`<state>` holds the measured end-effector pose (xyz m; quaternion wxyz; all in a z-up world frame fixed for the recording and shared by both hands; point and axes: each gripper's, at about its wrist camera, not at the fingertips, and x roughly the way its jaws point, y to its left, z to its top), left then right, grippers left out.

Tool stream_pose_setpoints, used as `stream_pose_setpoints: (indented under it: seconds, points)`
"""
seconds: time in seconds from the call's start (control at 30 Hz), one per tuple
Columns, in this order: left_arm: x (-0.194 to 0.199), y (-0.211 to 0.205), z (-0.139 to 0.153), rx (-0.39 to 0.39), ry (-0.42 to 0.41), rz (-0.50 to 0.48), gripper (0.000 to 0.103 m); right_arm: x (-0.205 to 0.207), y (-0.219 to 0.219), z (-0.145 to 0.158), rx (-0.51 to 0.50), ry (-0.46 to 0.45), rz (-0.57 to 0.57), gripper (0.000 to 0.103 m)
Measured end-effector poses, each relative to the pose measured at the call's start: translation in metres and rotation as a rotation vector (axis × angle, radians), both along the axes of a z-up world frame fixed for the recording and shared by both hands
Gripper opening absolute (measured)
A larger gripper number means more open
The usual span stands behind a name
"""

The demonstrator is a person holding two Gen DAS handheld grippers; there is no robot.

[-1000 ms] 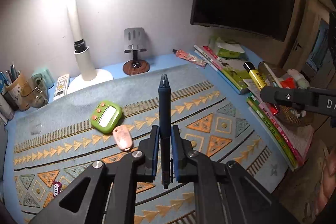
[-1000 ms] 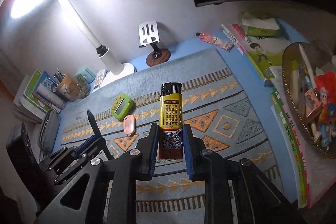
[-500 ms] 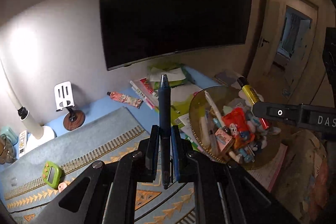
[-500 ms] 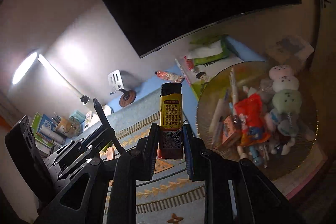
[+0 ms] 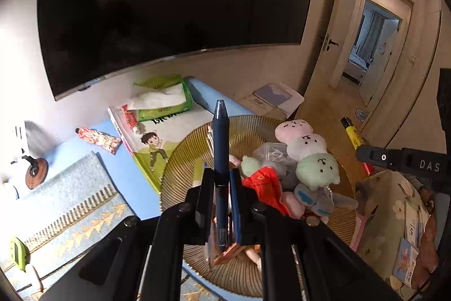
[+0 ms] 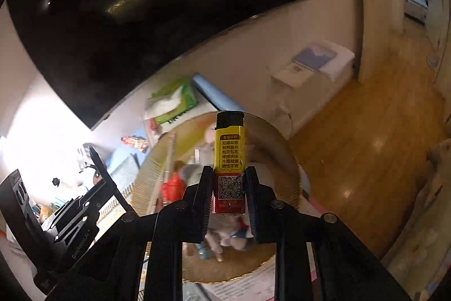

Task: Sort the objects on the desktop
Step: 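Carry the blue pen with the left tool while the right tool carries the lighter to the plate, then open both tools over the amber plate to drop the pen and lighter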

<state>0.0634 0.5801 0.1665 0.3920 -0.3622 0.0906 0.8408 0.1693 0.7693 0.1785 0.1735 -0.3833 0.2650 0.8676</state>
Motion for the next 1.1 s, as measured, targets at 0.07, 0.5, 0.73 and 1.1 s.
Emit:
stream_pose_setpoints:
  seconds: [0.07, 0.5, 0.73, 1.1]
  points:
    - [-0.001, 0.006, -0.006, -0.008, -0.009, 0.002, 0.009, -0.003, 0.008, -0.009, -0.015, -0.019, 0.0, 0.023]
    - [0.002, 0.009, -0.016, -0.063, -0.011, 0.028, 0.049, -0.015, 0.023, -0.035, -0.038, -0.077, 0.02, 0.024]
    - [0.011, -0.026, -0.009, -0.056, -0.02, 0.058, 0.057, -0.006, 0.012, -0.022, -0.012, -0.046, -0.022, 0.042]
    - [0.01, -0.158, -0.02, -0.115, -0.076, 0.23, 0.061, -0.02, -0.102, 0.009, 0.016, 0.06, 0.17, 0.068]
